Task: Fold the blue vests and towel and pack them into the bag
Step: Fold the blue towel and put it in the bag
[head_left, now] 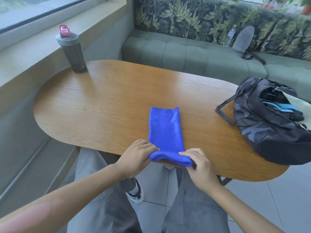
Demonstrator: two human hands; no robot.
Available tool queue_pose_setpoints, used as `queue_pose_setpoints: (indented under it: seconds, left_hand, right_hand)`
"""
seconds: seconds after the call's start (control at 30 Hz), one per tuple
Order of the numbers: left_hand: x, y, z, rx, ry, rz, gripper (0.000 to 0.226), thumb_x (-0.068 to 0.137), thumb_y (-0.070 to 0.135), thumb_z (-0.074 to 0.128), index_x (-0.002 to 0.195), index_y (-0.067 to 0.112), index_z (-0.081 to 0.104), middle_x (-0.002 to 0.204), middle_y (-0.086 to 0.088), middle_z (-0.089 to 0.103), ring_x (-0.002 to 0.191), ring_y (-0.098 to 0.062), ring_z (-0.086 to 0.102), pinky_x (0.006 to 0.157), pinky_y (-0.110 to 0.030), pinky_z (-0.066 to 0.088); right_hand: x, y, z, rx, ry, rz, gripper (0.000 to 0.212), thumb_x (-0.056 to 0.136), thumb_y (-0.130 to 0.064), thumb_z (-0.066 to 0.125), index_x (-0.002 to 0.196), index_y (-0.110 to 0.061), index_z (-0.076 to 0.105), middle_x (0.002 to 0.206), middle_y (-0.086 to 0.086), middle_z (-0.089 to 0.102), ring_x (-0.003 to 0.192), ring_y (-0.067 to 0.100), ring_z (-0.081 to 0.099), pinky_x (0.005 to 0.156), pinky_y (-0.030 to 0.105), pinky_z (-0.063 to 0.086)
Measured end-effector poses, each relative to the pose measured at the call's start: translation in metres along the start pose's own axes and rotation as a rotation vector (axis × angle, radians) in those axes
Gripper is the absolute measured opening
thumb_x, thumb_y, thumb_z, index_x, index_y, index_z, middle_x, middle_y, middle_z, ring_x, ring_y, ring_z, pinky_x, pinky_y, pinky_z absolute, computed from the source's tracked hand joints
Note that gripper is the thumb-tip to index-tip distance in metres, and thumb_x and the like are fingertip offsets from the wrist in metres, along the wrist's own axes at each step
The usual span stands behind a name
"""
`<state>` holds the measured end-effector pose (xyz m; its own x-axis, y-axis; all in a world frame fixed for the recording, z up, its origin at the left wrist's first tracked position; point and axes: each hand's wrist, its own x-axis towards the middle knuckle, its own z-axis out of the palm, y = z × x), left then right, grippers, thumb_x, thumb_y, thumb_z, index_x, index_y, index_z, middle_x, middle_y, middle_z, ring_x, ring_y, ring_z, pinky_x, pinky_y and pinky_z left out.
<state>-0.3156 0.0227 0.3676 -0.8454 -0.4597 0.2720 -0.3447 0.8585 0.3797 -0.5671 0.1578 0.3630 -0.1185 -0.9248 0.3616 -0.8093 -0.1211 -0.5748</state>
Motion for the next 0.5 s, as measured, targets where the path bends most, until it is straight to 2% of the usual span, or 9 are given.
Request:
queue_pose_setpoints:
  seconds: [0.07, 0.13, 0.2, 0.27, 0.37, 0.43, 0.5]
  left_hand:
    - [0.012, 0.001, -0.011, -0.163, -0.037, -0.142, 0.02, 0.103, 0.032, 0.043, 0.09, 0.021, 0.054, 0.08, 0.005, 0.058, 0.079, -0.02, 0.051, 0.076, -0.043, 0.046]
    - [0.023, 0.002, -0.019, -0.334, 0.013, -0.311, 0.036, 0.102, 0.044, 0.04, 0.081, 0.016, 0.045, 0.067, 0.001, 0.047, 0.066, -0.02, 0.041, 0.065, -0.044, 0.04]
    - [0.037, 0.002, -0.023, -0.488, 0.102, -0.43, 0.04, 0.102, 0.045, 0.044, 0.078, 0.013, 0.043, 0.063, 0.006, 0.037, 0.061, -0.014, 0.032, 0.06, -0.04, 0.032]
    - [0.056, 0.0, -0.026, -0.59, 0.171, -0.523, 0.039, 0.104, 0.037, 0.049, 0.076, 0.01, 0.044, 0.064, 0.011, 0.035, 0.062, -0.01, 0.03, 0.06, -0.037, 0.027]
    - [0.085, -0.012, -0.028, -0.593, 0.24, -0.677, 0.038, 0.105, 0.033, 0.05, 0.08, 0.005, 0.053, 0.064, 0.009, 0.042, 0.062, -0.012, 0.036, 0.06, -0.035, 0.029]
    - [0.1, -0.022, -0.027, -0.568, 0.269, -0.765, 0.038, 0.104, 0.034, 0.05, 0.082, 0.004, 0.056, 0.063, 0.005, 0.048, 0.062, -0.015, 0.041, 0.059, -0.036, 0.03]
    - [0.115, -0.033, -0.025, -0.558, 0.272, -0.832, 0.038, 0.104, 0.035, 0.048, 0.084, 0.004, 0.057, 0.067, 0.0, 0.054, 0.065, -0.019, 0.047, 0.059, -0.036, 0.033]
  right_hand:
    - [0.006, -0.012, -0.001, 0.102, 0.061, 0.129, 0.038, 0.081, 0.005, 0.075, 0.104, -0.026, 0.073, 0.106, -0.01, 0.066, 0.103, 0.002, 0.063, 0.087, 0.019, 0.049]
    - [0.016, -0.023, 0.0, 0.206, 0.117, 0.251, 0.031, 0.088, -0.002, 0.071, 0.102, -0.03, 0.07, 0.103, -0.012, 0.069, 0.102, 0.007, 0.065, 0.088, 0.025, 0.05]
    - [0.033, -0.034, 0.003, 0.34, 0.18, 0.406, 0.025, 0.096, -0.012, 0.064, 0.105, -0.035, 0.063, 0.102, -0.014, 0.072, 0.102, 0.008, 0.066, 0.087, 0.028, 0.05]
    - [0.053, -0.042, 0.006, 0.428, 0.268, 0.519, 0.021, 0.099, -0.018, 0.059, 0.105, -0.037, 0.052, 0.1, -0.012, 0.072, 0.095, 0.005, 0.066, 0.08, 0.026, 0.049]
    - [0.084, -0.041, 0.008, 0.402, 0.362, 0.51, 0.022, 0.101, -0.015, 0.056, 0.096, -0.033, 0.042, 0.087, -0.009, 0.067, 0.075, 0.005, 0.06, 0.066, 0.02, 0.042]
    - [0.102, -0.035, 0.009, 0.32, 0.309, 0.457, 0.023, 0.102, -0.01, 0.05, 0.09, -0.029, 0.046, 0.078, -0.009, 0.059, 0.067, 0.007, 0.052, 0.06, 0.02, 0.037]
    - [0.12, -0.024, 0.012, 0.235, 0.235, 0.4, 0.031, 0.1, 0.001, 0.044, 0.084, -0.023, 0.055, 0.078, -0.01, 0.059, 0.069, 0.006, 0.05, 0.064, 0.018, 0.036]
